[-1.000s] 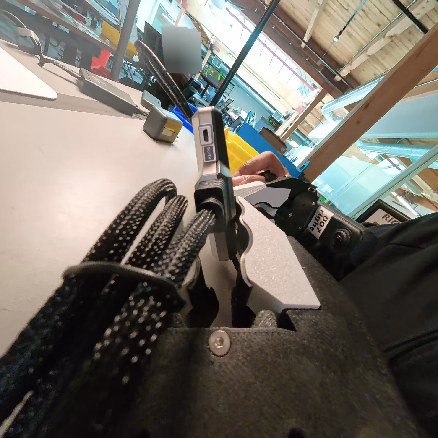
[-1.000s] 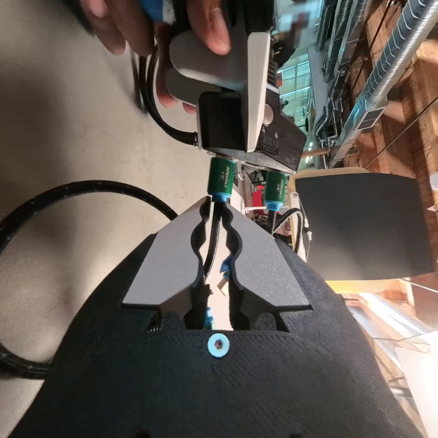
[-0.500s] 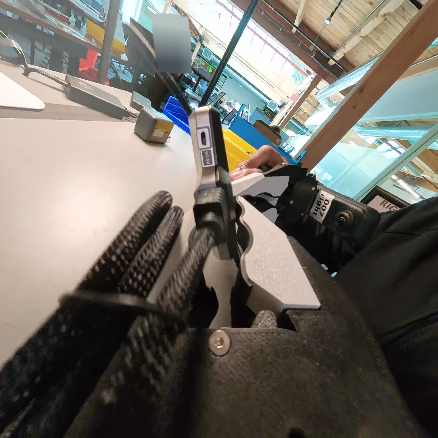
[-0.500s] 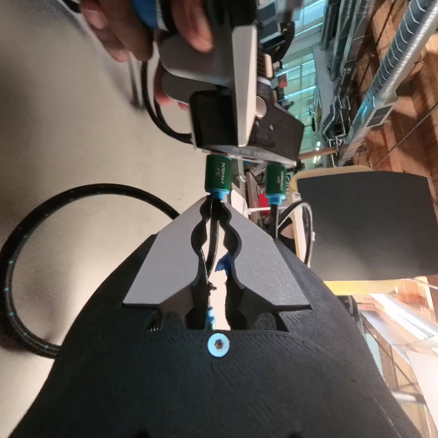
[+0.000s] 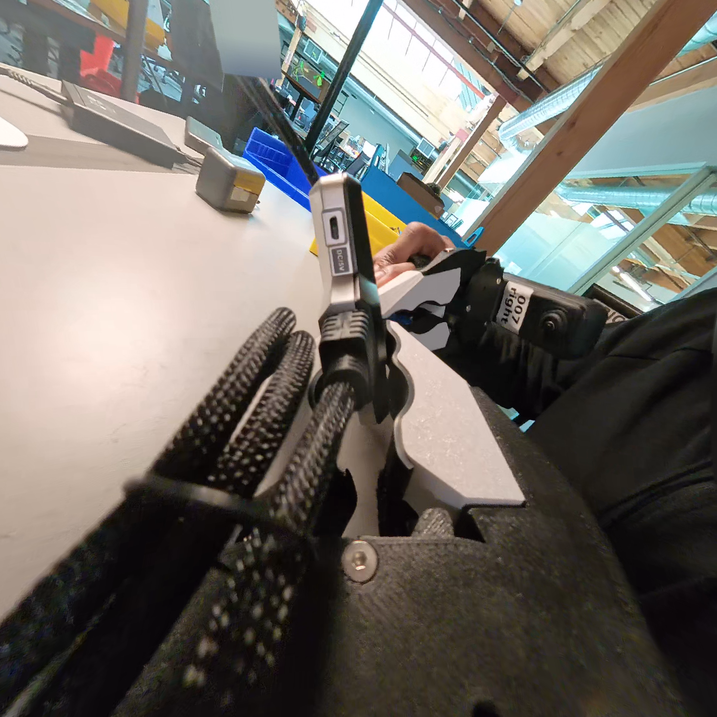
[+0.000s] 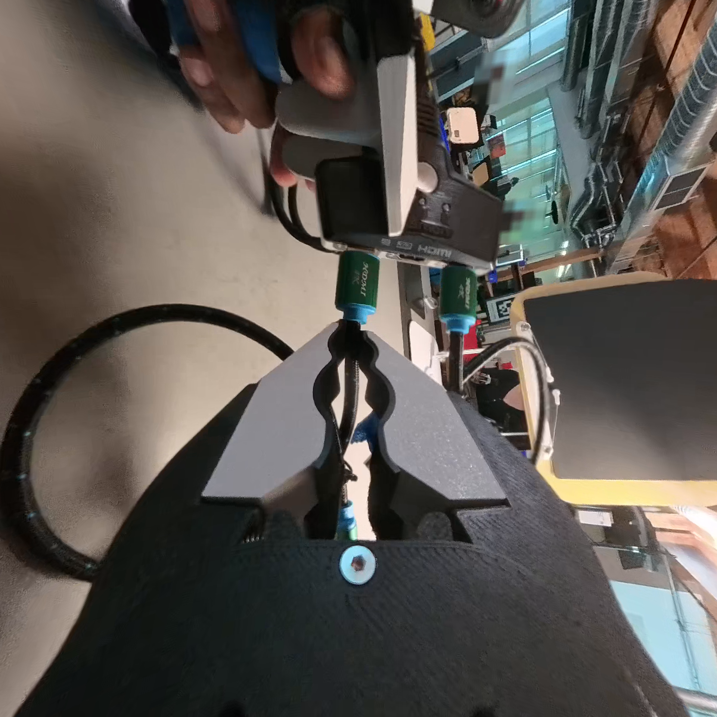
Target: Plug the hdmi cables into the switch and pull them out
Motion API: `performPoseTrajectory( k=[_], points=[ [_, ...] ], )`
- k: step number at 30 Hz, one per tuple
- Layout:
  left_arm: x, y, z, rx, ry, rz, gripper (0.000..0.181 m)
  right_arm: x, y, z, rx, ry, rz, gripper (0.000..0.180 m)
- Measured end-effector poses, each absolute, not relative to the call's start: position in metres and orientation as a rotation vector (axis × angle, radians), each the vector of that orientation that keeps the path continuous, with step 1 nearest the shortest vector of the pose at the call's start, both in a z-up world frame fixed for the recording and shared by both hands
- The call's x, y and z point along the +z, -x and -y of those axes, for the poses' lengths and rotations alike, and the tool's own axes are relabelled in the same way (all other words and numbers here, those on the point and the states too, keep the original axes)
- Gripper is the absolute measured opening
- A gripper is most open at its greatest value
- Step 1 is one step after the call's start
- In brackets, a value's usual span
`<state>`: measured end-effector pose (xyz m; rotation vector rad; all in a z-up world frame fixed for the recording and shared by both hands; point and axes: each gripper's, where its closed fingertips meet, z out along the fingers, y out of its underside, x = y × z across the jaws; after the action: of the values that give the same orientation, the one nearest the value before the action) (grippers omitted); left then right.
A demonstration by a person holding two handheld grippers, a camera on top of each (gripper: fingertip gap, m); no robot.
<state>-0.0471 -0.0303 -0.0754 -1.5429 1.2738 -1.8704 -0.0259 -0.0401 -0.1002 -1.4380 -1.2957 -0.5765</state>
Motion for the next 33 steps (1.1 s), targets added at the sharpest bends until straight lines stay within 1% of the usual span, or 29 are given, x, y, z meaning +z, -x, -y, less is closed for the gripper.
performPoseTrajectory(
  k=[2, 4, 6, 7, 8, 10, 14, 15, 20, 21, 22, 24, 26, 28, 31, 33],
  points=[
    [-0.077, 0.049, 0.029, -1.884, 1.553, -1.264, 0.026, -0.107, 0.034, 0.044, -0.542, 1.439, 1.329, 0.007],
    [-0.081, 0.049, 0.031, -1.881, 1.572, -1.290, 0.026, -0.107, 0.027, 0.043, -0.536, 1.442, 1.321, 0.008],
    [-0.080, 0.048, 0.033, -1.872, 1.557, -1.316, 0.027, -0.102, 0.022, 0.041, -0.539, 1.439, 1.303, 0.008],
    [-0.079, 0.048, 0.033, -1.872, 1.551, -1.318, 0.020, -0.102, 0.024, 0.042, -0.532, 1.445, 1.300, 0.008],
    [-0.080, 0.049, 0.032, -1.873, 1.555, -1.316, 0.019, -0.105, 0.028, 0.043, -0.524, 1.449, 1.308, 0.008],
    [-0.081, 0.052, 0.031, -1.888, 1.568, -1.319, 0.026, -0.110, 0.034, 0.047, -0.505, 1.447, 1.342, 0.007],
    [-0.082, 0.050, 0.035, -1.881, 1.568, -1.350, 0.019, -0.103, 0.024, 0.044, -0.514, 1.437, 1.317, 0.008],
    [-0.081, 0.050, 0.035, -1.877, 1.564, -1.348, 0.026, -0.104, 0.027, 0.045, -0.508, 1.439, 1.320, 0.008],
    [-0.085, 0.051, 0.035, -1.874, 1.579, -1.363, 0.027, -0.106, 0.023, 0.044, -0.499, 1.444, 1.327, 0.008],
    [-0.085, 0.050, 0.035, -1.873, 1.571, -1.366, 0.020, -0.106, 0.023, 0.044, -0.491, 1.453, 1.320, 0.008],
    [-0.084, 0.050, 0.034, -1.874, 1.569, -1.358, 0.027, -0.107, 0.025, 0.045, -0.490, 1.457, 1.327, 0.008],
    [-0.086, 0.053, 0.032, -1.878, 1.576, -1.361, 0.026, -0.113, 0.031, 0.047, -0.511, 1.458, 1.362, 0.008],
    [-0.089, 0.052, 0.031, -1.872, 1.588, -1.364, 0.026, -0.112, 0.021, 0.042, -0.546, 1.466, 1.341, 0.008],
    [-0.085, 0.054, 0.023, -1.874, 1.586, -1.322, 0.027, -0.109, -0.014, 0.034, -0.643, 1.527, 1.284, 0.007],
    [-0.075, 0.066, -0.016, -1.867, 1.618, -1.140, 0.025, -0.118, -0.007, 0.050, -0.338, 1.582, 1.279, 0.007],
    [-0.079, 0.068, -0.027, -1.851, 1.646, -1.092, 0.025, -0.127, -0.003, 0.050, -0.307, 1.638, 1.282, 0.006]
  ],
)
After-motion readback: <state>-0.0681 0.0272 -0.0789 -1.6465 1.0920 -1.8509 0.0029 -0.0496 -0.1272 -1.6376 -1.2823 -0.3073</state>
